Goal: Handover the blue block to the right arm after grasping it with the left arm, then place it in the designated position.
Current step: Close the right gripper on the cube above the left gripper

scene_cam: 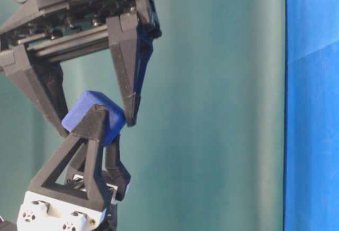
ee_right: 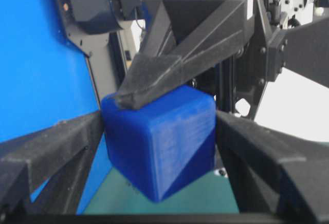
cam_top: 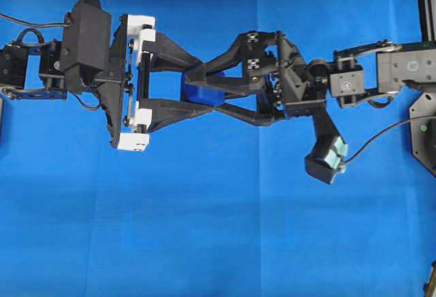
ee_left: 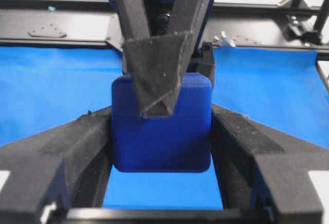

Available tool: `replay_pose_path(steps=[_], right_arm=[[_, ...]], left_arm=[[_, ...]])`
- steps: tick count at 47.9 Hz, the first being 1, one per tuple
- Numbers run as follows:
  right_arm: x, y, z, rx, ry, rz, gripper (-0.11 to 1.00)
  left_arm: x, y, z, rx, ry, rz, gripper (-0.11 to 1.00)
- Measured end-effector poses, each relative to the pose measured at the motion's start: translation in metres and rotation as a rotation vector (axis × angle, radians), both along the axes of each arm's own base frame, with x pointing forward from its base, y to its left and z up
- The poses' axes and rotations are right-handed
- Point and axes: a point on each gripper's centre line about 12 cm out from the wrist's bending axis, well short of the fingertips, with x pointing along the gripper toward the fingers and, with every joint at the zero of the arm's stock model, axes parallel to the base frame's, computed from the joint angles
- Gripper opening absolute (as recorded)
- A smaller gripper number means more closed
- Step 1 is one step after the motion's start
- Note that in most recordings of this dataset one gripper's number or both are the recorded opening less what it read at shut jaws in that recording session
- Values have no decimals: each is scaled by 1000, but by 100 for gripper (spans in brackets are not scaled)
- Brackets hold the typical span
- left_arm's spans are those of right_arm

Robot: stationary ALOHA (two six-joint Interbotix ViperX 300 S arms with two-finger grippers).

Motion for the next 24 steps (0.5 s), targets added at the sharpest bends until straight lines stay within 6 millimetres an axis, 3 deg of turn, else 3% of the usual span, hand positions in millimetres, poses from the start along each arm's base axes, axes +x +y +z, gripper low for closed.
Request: replay_pose_path(steps=[16, 20, 24], right_arm=[[2, 0, -1, 0, 3, -1, 94], [2, 0, 0, -1, 2, -2, 83], [3, -1, 1, 0, 5, -6, 60]], left_arm=[[0, 0, 1, 0, -2, 0, 49], [0, 0, 0, 0, 0, 0, 49], [0, 0, 1, 0, -2, 0, 49]])
